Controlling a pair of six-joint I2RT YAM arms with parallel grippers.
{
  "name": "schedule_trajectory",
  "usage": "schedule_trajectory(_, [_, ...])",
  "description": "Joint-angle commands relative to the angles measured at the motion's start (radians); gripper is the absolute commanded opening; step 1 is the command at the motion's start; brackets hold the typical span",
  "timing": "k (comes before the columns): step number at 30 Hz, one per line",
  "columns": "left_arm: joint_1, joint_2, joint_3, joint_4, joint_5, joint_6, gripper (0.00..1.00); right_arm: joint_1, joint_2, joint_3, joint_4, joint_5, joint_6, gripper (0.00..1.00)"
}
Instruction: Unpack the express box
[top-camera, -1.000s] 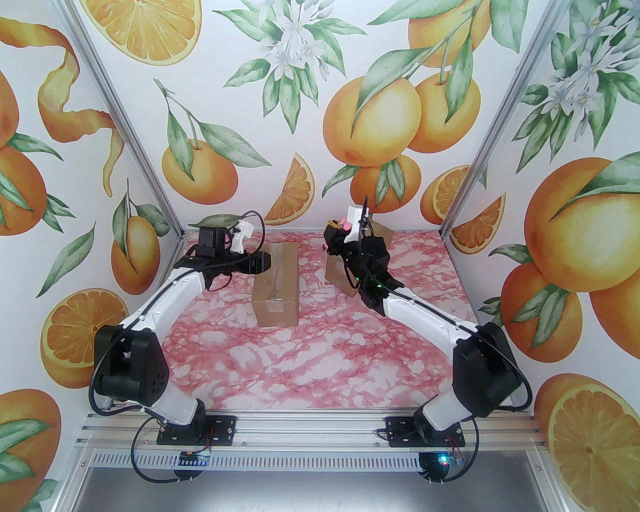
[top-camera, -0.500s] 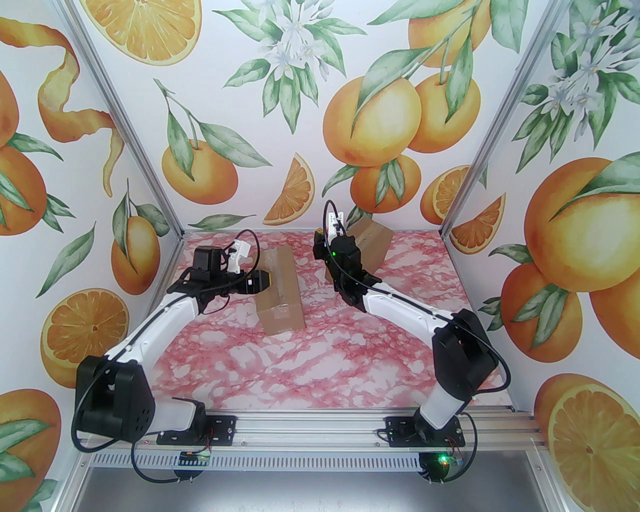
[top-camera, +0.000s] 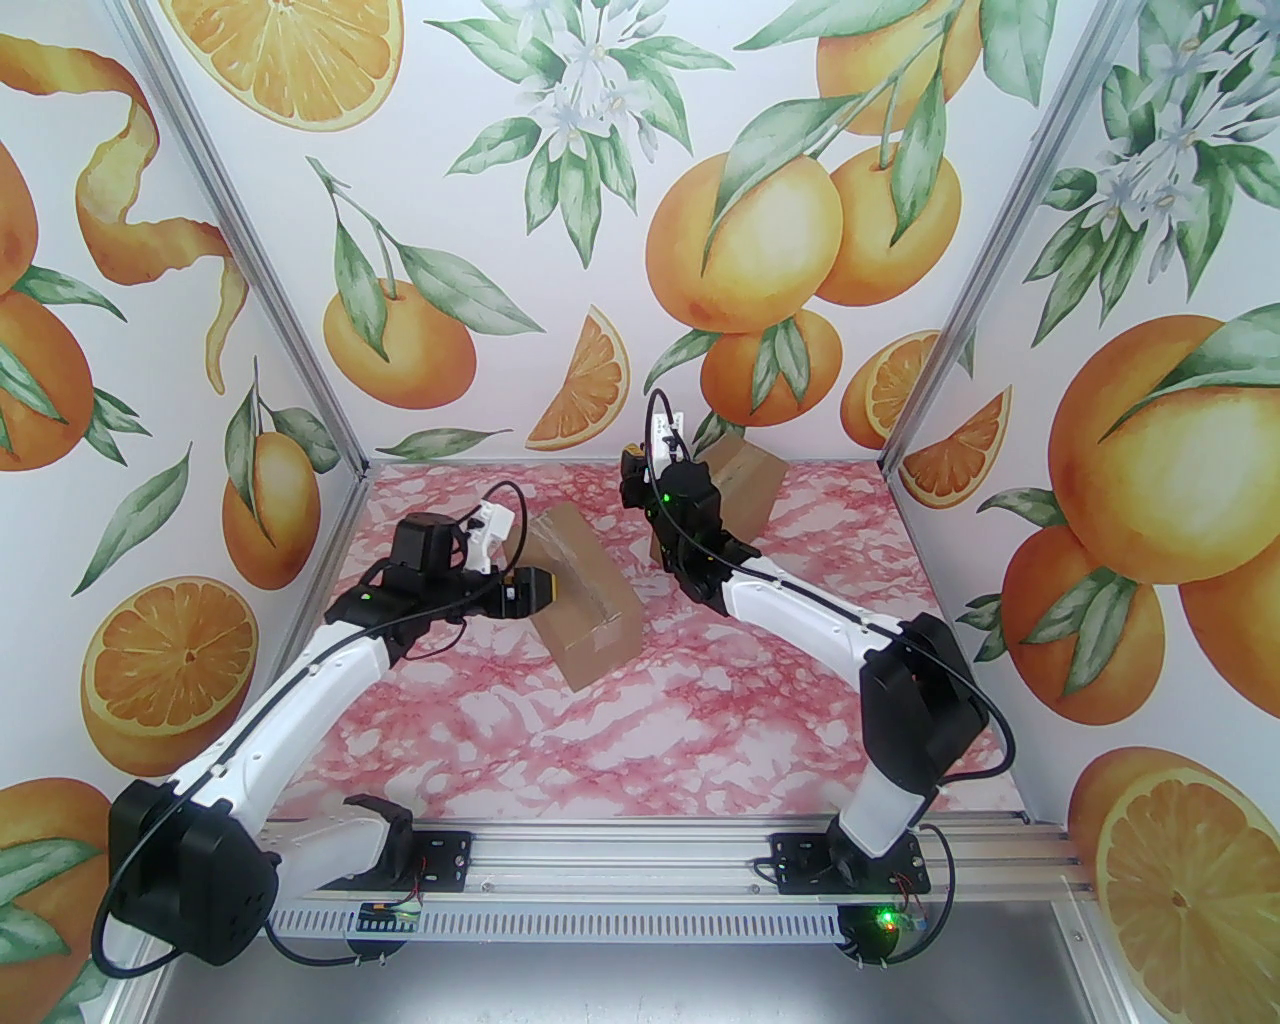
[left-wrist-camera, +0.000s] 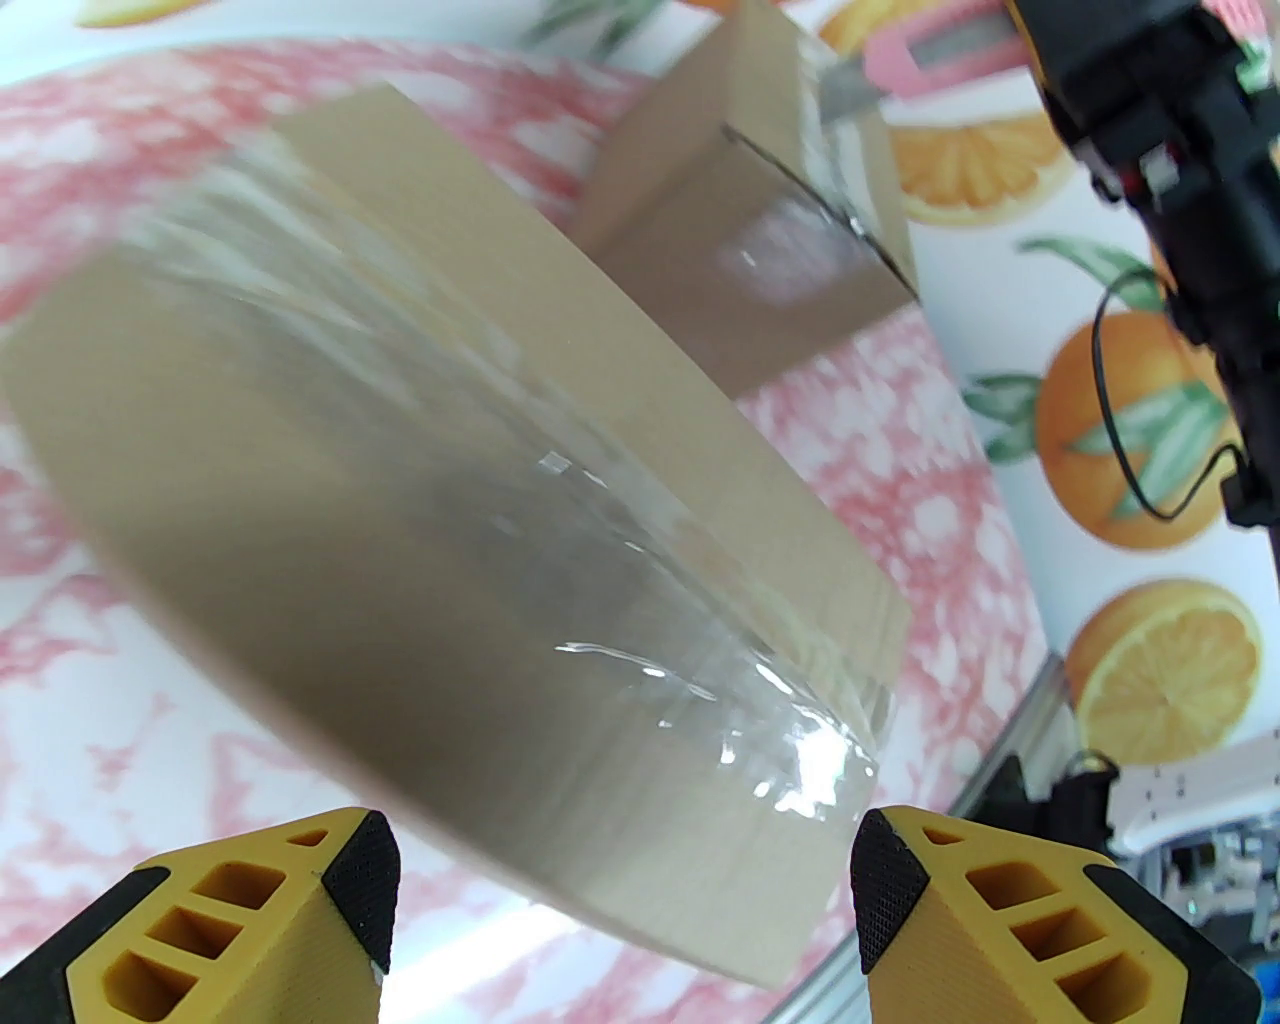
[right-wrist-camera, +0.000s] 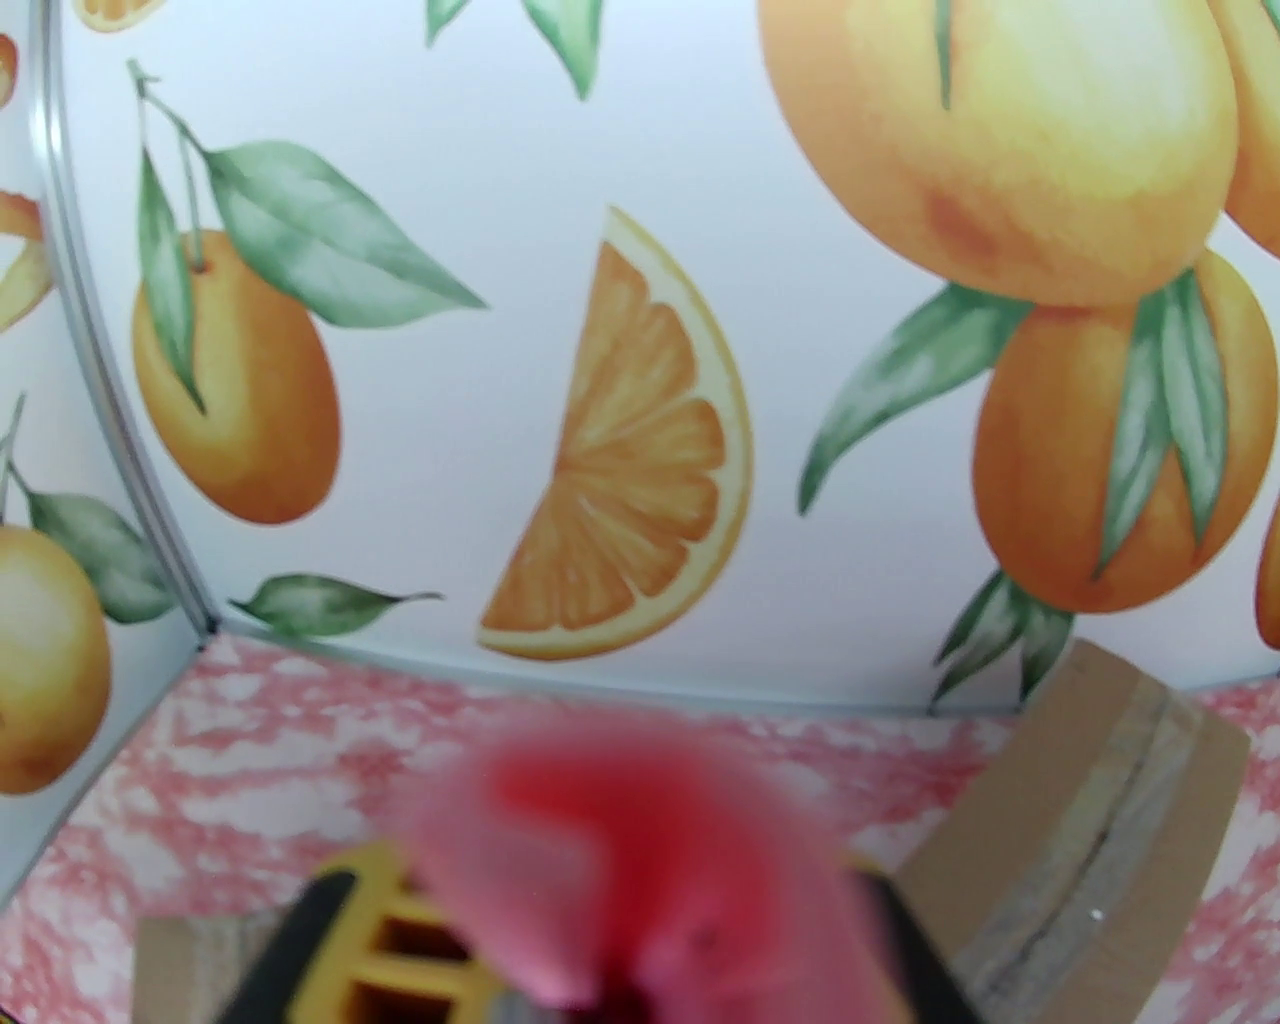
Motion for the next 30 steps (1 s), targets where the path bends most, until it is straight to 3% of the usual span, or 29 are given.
schedule_trajectory(1, [0.071, 0.06, 0.146, -0.049, -0.072, 0.094, 0.79, 0.0, 0.041, 0.035, 0.112, -0.142, 0.038, 0.0])
schedule_trajectory(4, [0.134, 0.149, 0.215, -0.025, -0.058, 0.145, 0.78, 0.004, 0.077, 0.066, 0.176, -0.241, 0.047, 0.0])
schedule_trajectory(7, [0.194, 0.232, 0.239, 0.063, 0.019, 0.145, 0.71, 0.016, 0.125, 0.11, 0.198, -0.311, 0.051, 0.0])
schedule_trajectory(12, [0.211, 0.377, 0.307, 0.075, 0.177, 0.228, 0.6, 0.062, 0.212, 0.179, 0.258, -0.381, 0.041, 0.0])
schedule_trajectory(18, [0.21, 0.442, 0.292, 0.122, 0.281, 0.297, 0.59, 0.109, 0.277, 0.268, 0.192, -0.373, -0.013, 0.0])
schedule_trajectory(30, [0.211, 0.524, 0.283, 0.094, 0.351, 0.381, 0.51, 0.148, 0.318, 0.304, 0.126, -0.241, -0.086, 0.0])
